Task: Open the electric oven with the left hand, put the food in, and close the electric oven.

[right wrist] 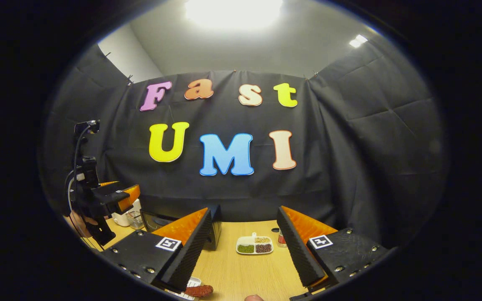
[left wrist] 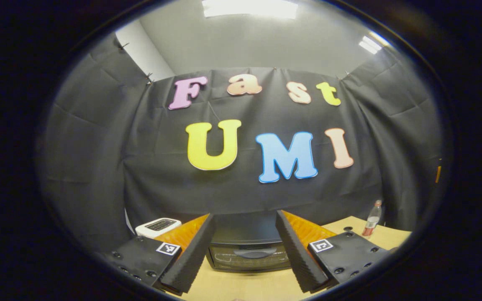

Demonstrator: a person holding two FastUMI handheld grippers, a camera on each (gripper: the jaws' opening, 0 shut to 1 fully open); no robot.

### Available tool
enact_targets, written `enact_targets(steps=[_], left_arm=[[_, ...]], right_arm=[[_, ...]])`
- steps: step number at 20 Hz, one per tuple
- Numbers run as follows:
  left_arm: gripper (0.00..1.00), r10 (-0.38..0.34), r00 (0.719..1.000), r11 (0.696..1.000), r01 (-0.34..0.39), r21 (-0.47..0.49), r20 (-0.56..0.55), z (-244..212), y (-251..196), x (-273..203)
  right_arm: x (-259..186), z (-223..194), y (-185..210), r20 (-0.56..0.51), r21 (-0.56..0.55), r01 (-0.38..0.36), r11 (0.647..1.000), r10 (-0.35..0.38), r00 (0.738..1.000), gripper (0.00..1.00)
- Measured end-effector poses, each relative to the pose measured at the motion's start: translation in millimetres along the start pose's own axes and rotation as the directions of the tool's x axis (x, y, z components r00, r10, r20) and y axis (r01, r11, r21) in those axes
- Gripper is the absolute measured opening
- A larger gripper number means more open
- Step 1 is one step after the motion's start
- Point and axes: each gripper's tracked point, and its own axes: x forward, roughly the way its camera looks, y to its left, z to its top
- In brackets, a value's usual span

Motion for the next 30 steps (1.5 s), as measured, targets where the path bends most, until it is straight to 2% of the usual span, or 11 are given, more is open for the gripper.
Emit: enact_targets(steps=[8,10,13,14,15,17,20,22,26,27,30], left_arm=[[0.96,-0.084,0.989,0.996,0.085,0.004,-0.120,-87,-15,71],[1.00,-0.088,0.985,0.996,0.090,0.005,-0.152,-108,-17,87],[0.97,-0.093,0.980,0.996,0.093,-0.004,-0.177,-129,-22,106],[1.00,-0.093,0.978,0.996,0.094,-0.002,-0.186,-137,-24,113],[1.00,-0.093,0.976,0.995,0.095,0.002,-0.199,-144,-26,119],[0.90,-0.096,0.971,0.995,0.100,0.008,-0.219,-158,-30,129],[1.00,-0.087,0.964,0.995,0.095,0.018,-0.253,-178,-31,138],[1.00,-0.080,0.964,0.996,0.088,0.019,-0.254,-182,-29,141],[0.90,-0.069,0.967,0.997,0.077,0.021,-0.244,-184,-30,139],[1.00,-0.067,0.970,0.997,0.071,0.010,-0.235,-182,-30,138],[1.00,-0.062,0.971,0.998,0.058,-0.022,-0.232,-184,-29,129]], right_arm=[[15,-7,-4,-0.032,-0.021,0.125,0.992,-0.126,0.992,0.95],[15,-10,-4,-0.044,-0.025,0.147,0.989,-0.148,0.988,0.95],[17,-11,-6,-0.049,-0.050,0.176,0.983,-0.179,0.983,0.95],[17,-11,-6,-0.052,-0.057,0.181,0.982,-0.184,0.982,0.95],[18,-12,-5,-0.056,-0.062,0.183,0.981,-0.187,0.981,0.95],[20,-13,-5,-0.062,-0.073,0.189,0.979,-0.193,0.979,0.95],[22,-16,-5,-0.072,-0.085,0.187,0.979,-0.194,0.978,0.95],[23,-18,-5,-0.082,-0.093,0.182,0.979,-0.190,0.978,0.96],[25,-16,-6,-0.084,-0.104,0.173,0.979,-0.182,0.980,0.95],[25,-16,-7,-0.082,-0.105,0.170,0.980,-0.179,0.980,0.95],[24,-17,-7,-0.086,-0.110,0.154,0.982,-0.164,0.983,0.95]])
